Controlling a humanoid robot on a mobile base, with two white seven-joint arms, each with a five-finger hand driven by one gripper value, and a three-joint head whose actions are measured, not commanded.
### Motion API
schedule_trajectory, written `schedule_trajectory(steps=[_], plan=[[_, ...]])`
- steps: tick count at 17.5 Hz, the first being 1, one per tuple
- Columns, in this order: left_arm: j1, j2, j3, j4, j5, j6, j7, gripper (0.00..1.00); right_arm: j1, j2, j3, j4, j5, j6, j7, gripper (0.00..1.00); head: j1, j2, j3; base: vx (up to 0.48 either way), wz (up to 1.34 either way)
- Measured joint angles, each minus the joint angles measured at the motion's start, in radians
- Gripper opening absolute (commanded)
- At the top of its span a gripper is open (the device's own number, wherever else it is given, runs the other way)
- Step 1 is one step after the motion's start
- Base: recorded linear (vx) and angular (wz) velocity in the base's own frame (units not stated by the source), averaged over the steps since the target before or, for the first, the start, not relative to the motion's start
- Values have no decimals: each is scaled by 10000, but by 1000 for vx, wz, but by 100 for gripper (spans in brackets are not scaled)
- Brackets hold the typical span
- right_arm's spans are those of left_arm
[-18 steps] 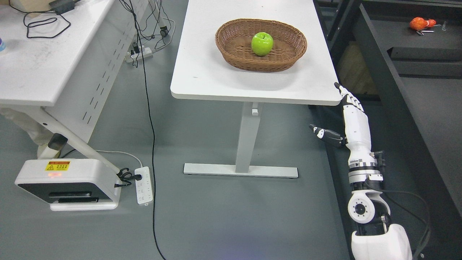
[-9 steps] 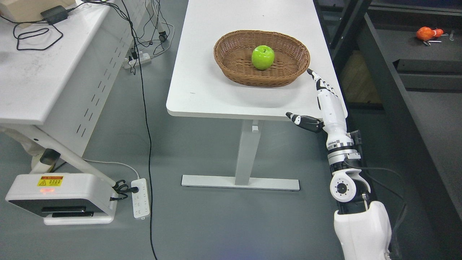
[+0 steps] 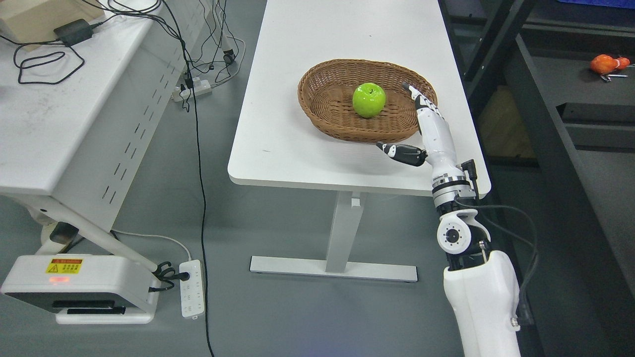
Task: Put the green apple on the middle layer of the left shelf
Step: 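Reach the right hand into the basket beside the green apple, then close the right hand around the green apple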
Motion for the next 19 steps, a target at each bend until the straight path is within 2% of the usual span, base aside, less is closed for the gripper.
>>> schedule_trajectory(steps=[9,19], plan=[[0,0,4,1,0,0,0,100,-1377,122,465,1811,83,146,17,100,0,0,0,122,26],[0,0,4,1,0,0,0,100,-1783,165,1260,3497,590,730,-3,100,0,0,0,80,3]])
